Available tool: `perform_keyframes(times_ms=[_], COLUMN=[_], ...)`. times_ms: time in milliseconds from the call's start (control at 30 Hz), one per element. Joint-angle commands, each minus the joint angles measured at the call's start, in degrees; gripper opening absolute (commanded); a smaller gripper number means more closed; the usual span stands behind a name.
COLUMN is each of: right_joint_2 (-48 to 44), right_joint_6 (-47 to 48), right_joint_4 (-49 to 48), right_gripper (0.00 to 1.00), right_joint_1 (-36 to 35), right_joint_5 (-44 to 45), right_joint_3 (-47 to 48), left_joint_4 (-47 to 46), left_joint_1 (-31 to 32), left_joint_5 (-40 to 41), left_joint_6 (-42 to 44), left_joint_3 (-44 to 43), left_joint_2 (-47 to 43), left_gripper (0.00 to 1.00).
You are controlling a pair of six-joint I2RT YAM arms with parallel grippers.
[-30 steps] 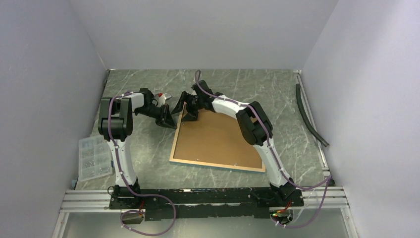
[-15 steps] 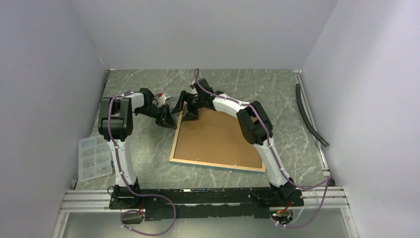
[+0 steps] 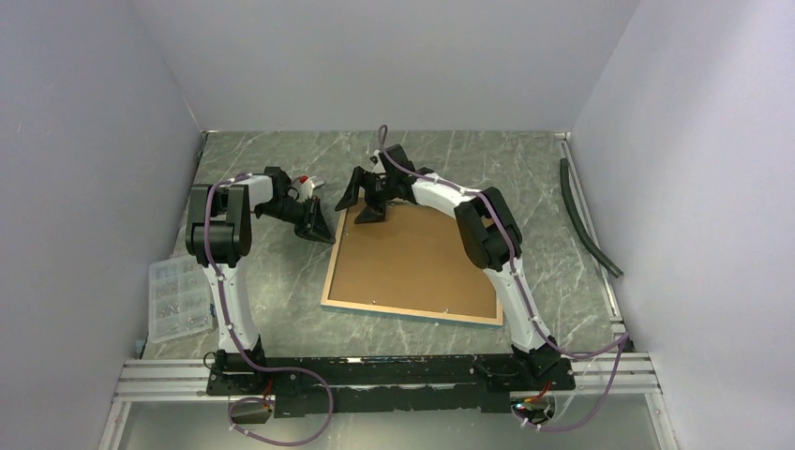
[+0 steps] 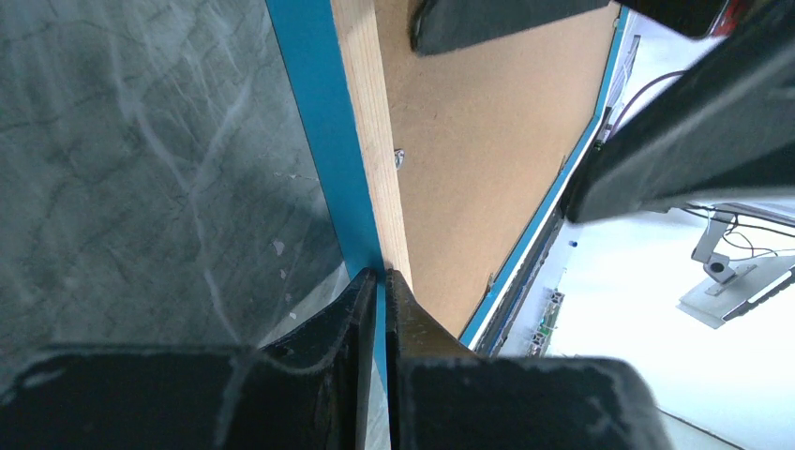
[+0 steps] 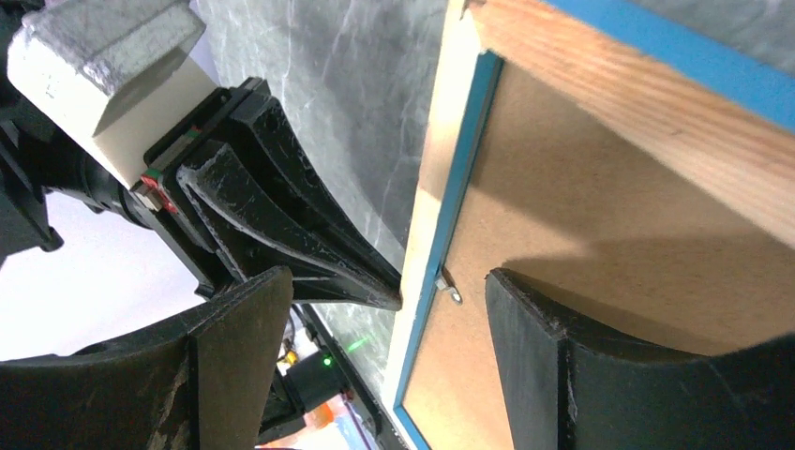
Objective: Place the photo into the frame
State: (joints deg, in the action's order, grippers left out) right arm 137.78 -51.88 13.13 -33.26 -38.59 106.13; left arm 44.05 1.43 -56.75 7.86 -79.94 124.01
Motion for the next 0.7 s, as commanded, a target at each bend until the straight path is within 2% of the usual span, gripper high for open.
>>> perform_keyframes(times_ms=[0,267,500,600,667], right_joint_2=[-1.24,-0.39,-0.81,-3.60,-6.79], right_joint_6=[2.55,2.78,4.92,9.23,16.38], right_joint_4=[1.77,2.18,4.28,5.47,9.78], right_gripper=[0.80,0.80,0.80,0.81,0.82], right_joint_1=[-2.59,-5.19,-4.33,-2.74,-2.48], right_joint_5=[-0.48,-1.13,-0.97,-0.19,2.65], right_joint_3=[-0.49,-0.39,1.83,3.21,4.47], left_joint_4=[-1.77,-2.16,-1.73,-1.02,-0.18], left_joint_1=[1.10,1.16,1.09,1.05,0.90], left_joint_5=[1.19,1.20,1.28,1.64,1.86], left_joint_6=[0.25,-0.26,-0.34,-0.16,0.19], left_joint_3=[-0.30,-0.67,-1.08,-1.63,-2.15], left_joint_2=[-0.58,-0.52,-0.88,-1.24,-1.92], left_gripper=[0.13,0.13,0.13,0.13,0.15])
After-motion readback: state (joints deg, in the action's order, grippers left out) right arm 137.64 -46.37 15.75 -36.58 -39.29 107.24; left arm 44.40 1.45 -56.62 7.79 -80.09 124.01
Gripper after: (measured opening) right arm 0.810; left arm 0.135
